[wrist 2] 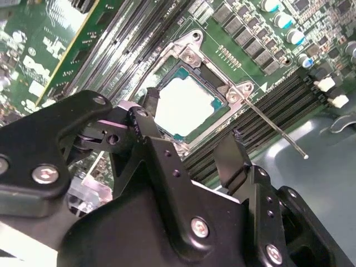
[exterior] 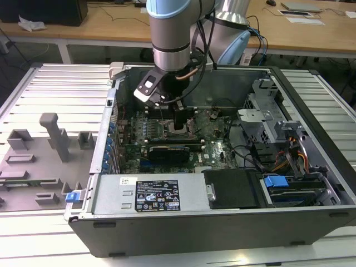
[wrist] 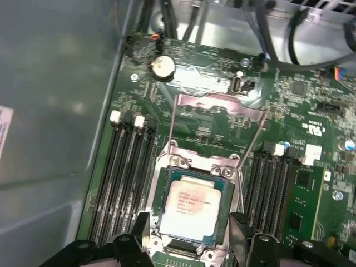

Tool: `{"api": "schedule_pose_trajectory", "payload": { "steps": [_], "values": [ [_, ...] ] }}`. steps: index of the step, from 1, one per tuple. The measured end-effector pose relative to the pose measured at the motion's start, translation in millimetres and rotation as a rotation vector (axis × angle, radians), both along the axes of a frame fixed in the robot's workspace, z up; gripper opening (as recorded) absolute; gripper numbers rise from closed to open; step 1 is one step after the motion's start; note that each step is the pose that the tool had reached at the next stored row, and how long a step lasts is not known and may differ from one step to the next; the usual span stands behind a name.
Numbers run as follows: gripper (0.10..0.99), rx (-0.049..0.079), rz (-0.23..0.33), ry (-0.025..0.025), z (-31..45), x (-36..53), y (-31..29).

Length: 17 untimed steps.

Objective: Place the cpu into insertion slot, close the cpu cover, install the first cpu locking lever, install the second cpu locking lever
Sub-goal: 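Place the cpu into insertion slot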

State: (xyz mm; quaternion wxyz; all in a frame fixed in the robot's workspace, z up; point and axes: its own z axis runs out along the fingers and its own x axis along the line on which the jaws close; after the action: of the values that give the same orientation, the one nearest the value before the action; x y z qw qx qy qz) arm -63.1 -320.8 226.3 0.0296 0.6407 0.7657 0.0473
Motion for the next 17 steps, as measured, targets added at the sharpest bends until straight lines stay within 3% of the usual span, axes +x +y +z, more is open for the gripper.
{"api": "schedule_pose_trajectory", "payload": {
  "steps": [6, 10, 11, 12, 17],
  "values": [
    [0.671, 0.0, -0.166, 0.0, -1.7, 0.0, 0.0],
    [0.671, 0.0, -0.169, 0.0, -1.7, 0.0, 0.0],
    [0.588, 0.0, -0.169, 0.0, -1.7, 0.0, 0.0],
    [0.408, 0.0, -0.169, 0.0, -1.7, 0.0, 0.0],
    [0.106, 0.0, -0.17, -0.0001, -1.7, 0.0, 0.0]
  ]
}}
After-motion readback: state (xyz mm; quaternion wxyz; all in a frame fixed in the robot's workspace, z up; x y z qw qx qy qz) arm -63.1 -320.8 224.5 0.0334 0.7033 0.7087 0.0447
